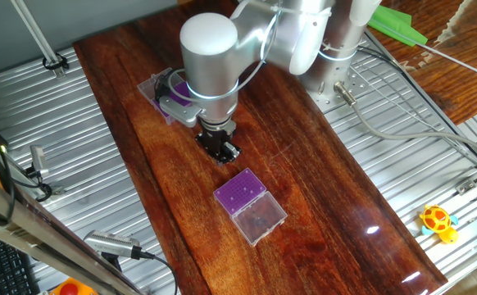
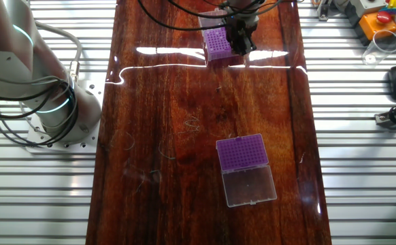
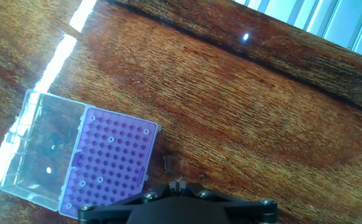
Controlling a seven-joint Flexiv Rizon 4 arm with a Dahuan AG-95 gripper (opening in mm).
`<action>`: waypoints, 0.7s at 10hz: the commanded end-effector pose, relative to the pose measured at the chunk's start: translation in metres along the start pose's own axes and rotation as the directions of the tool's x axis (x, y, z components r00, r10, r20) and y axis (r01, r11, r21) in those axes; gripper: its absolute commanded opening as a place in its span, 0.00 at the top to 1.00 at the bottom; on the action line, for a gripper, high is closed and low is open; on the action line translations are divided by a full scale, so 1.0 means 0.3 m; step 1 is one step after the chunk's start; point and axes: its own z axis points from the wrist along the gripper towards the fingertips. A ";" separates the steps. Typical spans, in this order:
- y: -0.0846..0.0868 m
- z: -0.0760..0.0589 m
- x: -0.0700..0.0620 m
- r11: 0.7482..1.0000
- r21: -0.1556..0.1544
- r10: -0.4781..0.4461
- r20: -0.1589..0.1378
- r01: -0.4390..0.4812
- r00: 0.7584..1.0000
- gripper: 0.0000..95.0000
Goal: Transfer all small pipette tips from one holder to another
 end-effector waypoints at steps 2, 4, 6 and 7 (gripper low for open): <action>0.001 0.000 0.001 1.000 0.000 0.000 0.000 0.000 1.000 1.00; 0.001 0.000 0.001 0.992 0.029 0.121 -0.047 -0.119 0.992 1.00; 0.001 0.000 0.001 0.992 0.027 0.124 -0.045 -0.123 0.991 1.00; 0.001 0.000 0.001 0.992 0.026 0.125 -0.043 -0.124 0.991 1.00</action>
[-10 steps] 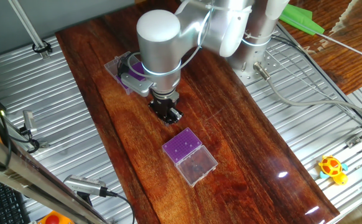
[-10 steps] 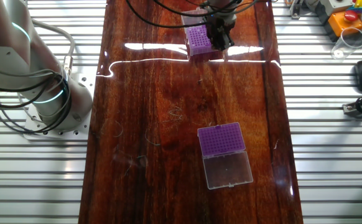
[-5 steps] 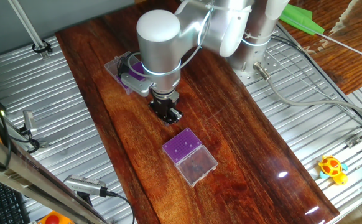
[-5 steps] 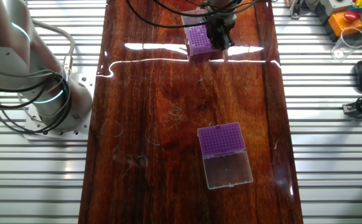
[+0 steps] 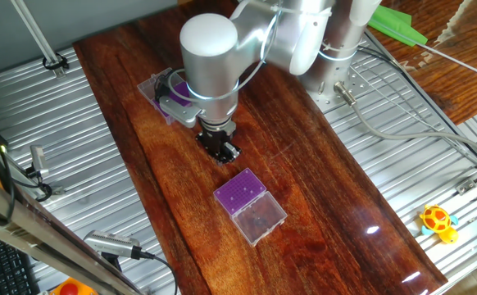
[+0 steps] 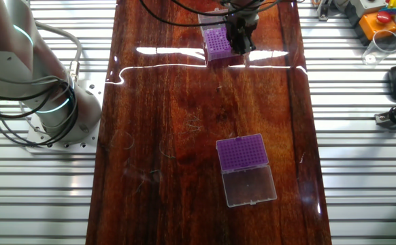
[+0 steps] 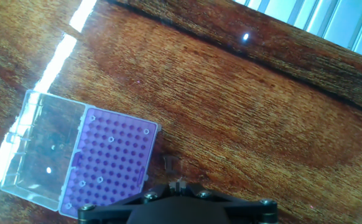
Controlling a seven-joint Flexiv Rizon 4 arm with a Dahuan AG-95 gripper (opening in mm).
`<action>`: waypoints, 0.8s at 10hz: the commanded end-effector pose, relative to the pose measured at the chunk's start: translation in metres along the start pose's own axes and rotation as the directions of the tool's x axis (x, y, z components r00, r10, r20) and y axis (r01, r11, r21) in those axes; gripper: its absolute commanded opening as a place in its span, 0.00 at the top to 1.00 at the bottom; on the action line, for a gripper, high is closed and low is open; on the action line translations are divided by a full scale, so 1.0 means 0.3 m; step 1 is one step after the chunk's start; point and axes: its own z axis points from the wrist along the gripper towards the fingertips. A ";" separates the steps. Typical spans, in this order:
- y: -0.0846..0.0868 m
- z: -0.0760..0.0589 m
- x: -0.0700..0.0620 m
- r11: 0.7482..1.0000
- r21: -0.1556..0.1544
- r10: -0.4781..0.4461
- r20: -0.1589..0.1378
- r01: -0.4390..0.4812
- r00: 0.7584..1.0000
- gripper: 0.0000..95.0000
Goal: Transfer all small pipette tips from one holder to another
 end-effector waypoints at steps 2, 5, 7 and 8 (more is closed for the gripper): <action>-0.001 0.000 0.003 0.999 -0.001 0.035 -0.003 -0.035 0.999 1.00; -0.001 0.000 0.003 0.999 0.003 0.046 0.003 -0.046 0.999 1.00; -0.011 -0.003 0.007 0.999 0.004 0.042 0.008 -0.042 0.999 1.00; -0.029 -0.009 0.015 1.000 0.002 0.031 0.007 -0.031 1.000 1.00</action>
